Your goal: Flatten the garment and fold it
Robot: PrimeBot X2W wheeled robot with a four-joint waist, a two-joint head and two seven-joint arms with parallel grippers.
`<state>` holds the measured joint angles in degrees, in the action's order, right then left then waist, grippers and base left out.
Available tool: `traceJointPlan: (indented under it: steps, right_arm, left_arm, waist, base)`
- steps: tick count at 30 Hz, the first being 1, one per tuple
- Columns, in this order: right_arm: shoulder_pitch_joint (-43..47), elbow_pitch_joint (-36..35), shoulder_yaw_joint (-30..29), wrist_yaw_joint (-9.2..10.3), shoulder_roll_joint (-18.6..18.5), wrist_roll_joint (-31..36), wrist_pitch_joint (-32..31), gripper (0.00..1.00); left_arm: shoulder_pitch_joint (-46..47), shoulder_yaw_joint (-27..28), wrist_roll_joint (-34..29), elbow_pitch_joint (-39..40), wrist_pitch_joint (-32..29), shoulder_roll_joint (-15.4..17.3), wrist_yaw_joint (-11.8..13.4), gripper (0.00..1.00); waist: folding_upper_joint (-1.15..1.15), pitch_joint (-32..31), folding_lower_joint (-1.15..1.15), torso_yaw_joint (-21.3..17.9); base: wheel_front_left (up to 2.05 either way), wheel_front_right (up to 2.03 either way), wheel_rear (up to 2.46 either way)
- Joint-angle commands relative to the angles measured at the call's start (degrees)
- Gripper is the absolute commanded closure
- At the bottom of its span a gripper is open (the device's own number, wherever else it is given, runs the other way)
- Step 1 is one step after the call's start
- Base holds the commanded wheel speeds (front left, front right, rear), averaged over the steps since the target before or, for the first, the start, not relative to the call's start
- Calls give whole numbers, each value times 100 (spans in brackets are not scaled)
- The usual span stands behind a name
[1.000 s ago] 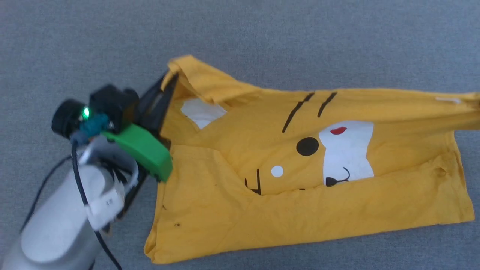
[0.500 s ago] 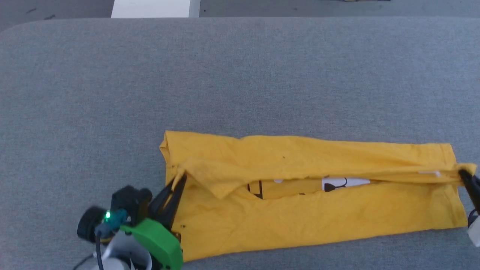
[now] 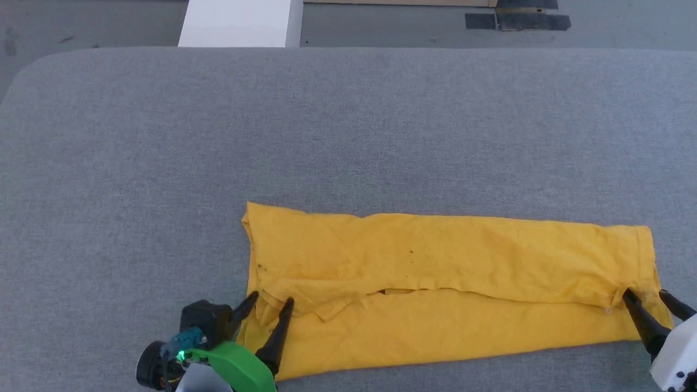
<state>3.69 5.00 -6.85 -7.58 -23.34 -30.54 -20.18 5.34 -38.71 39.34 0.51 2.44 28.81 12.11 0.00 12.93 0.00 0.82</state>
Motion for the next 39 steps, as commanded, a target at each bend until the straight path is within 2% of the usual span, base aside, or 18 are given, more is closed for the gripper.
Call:
traceJointPlan:
  steps: [1,6,11,13,15,18,28,29,30,31,36,39]
  right_arm:
    - [-10,-20,-6,9,3,-4,-34,0]
    - [44,-351,-261,9,-25,-143,-182,0]
    - [51,-564,-710,9,71,78,-314,0]
    - [27,-539,-744,9,98,208,-421,0]
    - [-39,-478,-706,9,133,286,-530,0]
    - [-195,-296,-625,9,169,396,-640,0]
    - [-647,669,-300,9,44,538,-788,0]
    - [-658,774,-277,9,32,512,-846,3]
    - [-662,840,-244,9,23,478,-898,58]
    - [-668,904,-233,9,21,431,-929,100]
    - [-669,946,-223,9,37,203,-1005,100]
    - [-743,923,-415,9,-24,265,-871,100]
  left_arm:
    - [111,104,91,-32,162,-68,-5,0]
    - [-39,549,248,145,804,-188,165,0]
    - [-245,1137,-526,634,1227,-185,919,0]
    - [-359,1351,-897,919,1248,-290,1181,0]
    - [-479,1545,-1267,1201,1251,-434,1340,0]
    - [-682,1687,-1574,1377,1253,-614,1381,0]
    - [-825,1874,-1991,1418,1255,-950,1128,0]
    - [-820,1887,-2005,1410,1255,-966,1097,0]
    - [-815,1896,-2016,1403,1255,-976,1076,0]
    - [-810,1905,-2027,1397,1255,-987,1051,0]
    - [-839,1960,-2059,1381,1255,-1029,993,0]
    - [-879,1974,-2046,1364,1255,-1037,961,0]
  waist:
    - [0,-92,0,-11]
    - [0,-197,0,-47]
    - [0,-182,0,-57]
    - [0,-131,0,-39]
    - [0,-62,0,-14]
    - [0,37,0,26]
    - [0,282,0,197]
    - [0,286,0,212]
    - [0,286,0,225]
    - [0,280,0,239]
    - [0,202,0,247]
    - [0,127,0,215]
  base:
    - [0,0,0]
    - [0,0,0]
    - [0,0,0]
    - [0,0,0]
    - [0,0,0]
    - [0,0,0]
    - [0,0,0]
    - [0,0,0]
    - [0,0,0]
    - [0,0,0]
    - [0,0,0]
    - [0,0,0]
